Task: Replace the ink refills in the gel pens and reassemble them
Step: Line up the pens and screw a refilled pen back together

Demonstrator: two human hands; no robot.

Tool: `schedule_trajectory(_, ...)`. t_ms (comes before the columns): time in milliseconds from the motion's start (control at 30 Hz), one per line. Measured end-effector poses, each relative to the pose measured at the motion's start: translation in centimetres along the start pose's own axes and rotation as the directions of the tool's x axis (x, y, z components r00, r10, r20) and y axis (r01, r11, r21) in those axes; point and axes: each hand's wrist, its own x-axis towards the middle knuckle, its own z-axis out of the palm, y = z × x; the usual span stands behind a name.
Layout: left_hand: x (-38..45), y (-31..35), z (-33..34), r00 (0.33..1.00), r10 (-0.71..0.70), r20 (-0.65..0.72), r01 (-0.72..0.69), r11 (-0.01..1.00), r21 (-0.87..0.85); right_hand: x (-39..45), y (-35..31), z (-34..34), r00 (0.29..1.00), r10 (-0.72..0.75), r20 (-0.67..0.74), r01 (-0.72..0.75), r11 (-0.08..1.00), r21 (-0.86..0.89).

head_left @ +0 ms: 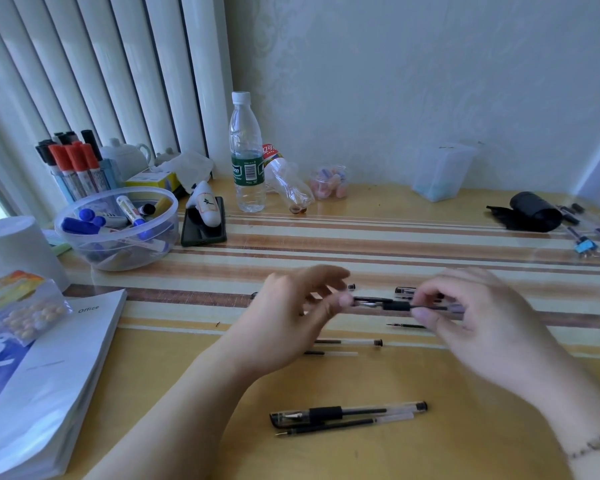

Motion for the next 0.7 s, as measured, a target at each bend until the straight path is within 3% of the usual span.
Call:
schedule_trajectory(133,0.4,-2.5,-1.6,0.971,-0.168,-0.169,0.213,0.930,0.301,-0.1,2.5,-1.7,0.964,0.211,0.159,-0.205,0.977,-0.052)
schedule_trajectory(267,0.4,-4.3,-2.1,0.920,-0.370,-0.125,0.387,0.816,0.429,-0.4,3.0,-0.9,0.913,0.246,0.325,-0.226,0.969,-0.099)
schedule_trajectory(600,0.6,-5.7,-1.3,0.921,-0.372,-0.113,0.383,0.818,0.430,-0.5,2.8,-0.8,0.876,0.252,0.411,-0.241,0.967,-0.080)
schedule_trajectory(700,0.7,-5.9,-1.3,0.921,-0.365,-0.136,0.388,0.831,0.399,-0.2,2.4,-0.8,0.943,0.213,0.257,-0.228,0.973,0.029)
